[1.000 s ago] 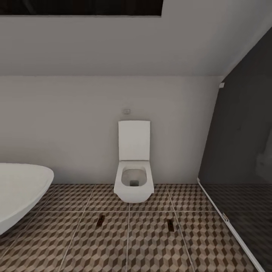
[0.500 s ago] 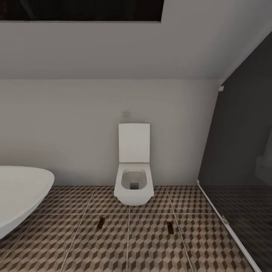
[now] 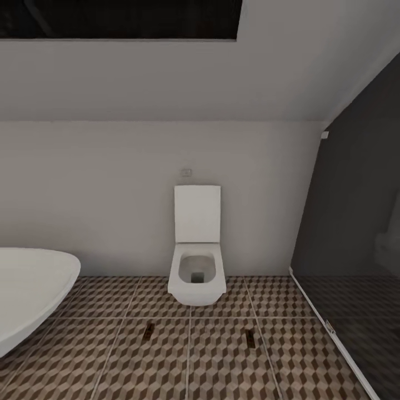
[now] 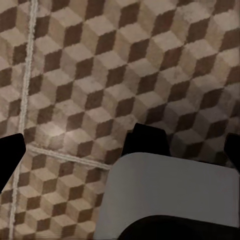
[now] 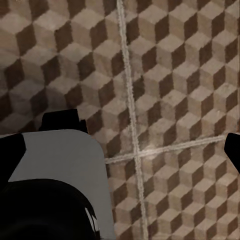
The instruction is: Take the four mousetraps from the cabinet in the bathroom and place them on the bathroom floor. Make sure all four end up on the same floor surface, and ensure that at least two of them are either under or directly next to the same bathroom sink.
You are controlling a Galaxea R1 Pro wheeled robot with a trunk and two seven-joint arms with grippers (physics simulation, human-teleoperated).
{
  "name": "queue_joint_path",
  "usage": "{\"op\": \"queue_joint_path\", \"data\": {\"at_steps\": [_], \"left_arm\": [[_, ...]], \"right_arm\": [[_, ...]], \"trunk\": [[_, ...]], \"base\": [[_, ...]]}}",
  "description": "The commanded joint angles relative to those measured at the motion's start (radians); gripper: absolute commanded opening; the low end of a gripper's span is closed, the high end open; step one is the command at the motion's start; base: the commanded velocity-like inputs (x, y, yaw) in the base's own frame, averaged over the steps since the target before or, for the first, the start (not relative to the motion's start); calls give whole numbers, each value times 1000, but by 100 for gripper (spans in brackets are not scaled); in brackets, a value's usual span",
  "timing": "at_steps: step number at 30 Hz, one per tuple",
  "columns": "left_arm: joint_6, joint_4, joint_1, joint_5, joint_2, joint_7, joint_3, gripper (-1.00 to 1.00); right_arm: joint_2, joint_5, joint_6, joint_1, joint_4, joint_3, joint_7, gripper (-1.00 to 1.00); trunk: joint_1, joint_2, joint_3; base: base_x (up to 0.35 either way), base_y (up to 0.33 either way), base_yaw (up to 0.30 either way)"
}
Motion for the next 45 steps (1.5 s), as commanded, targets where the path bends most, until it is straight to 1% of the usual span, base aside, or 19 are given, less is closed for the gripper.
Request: {"op": "queue_joint_path", "data": {"at_steps": [1,10,26,45], "left_arm": [[4,0,2,-10,-2,2,8,100],[4,0,11,-11,-8,2,8,100],[0,0,12,-13,-18,1,8,100],[-16,0,17,-13,-22,1,8,100]], "right_arm": [[1,-10,-8,0,3,8,0,100],[5,-10,-33,5,3,8,0,100],[5,-10,-39,6,3,8,1,100],[4,-6,-39,6,4,8,36,100]], "trunk": [[-4,7,2],[-39,70,30],[-100,182,81],[-173,315,140]], "base": [[0,0,0],[0,0,0],[0,0,0],[0,0,0]]}}
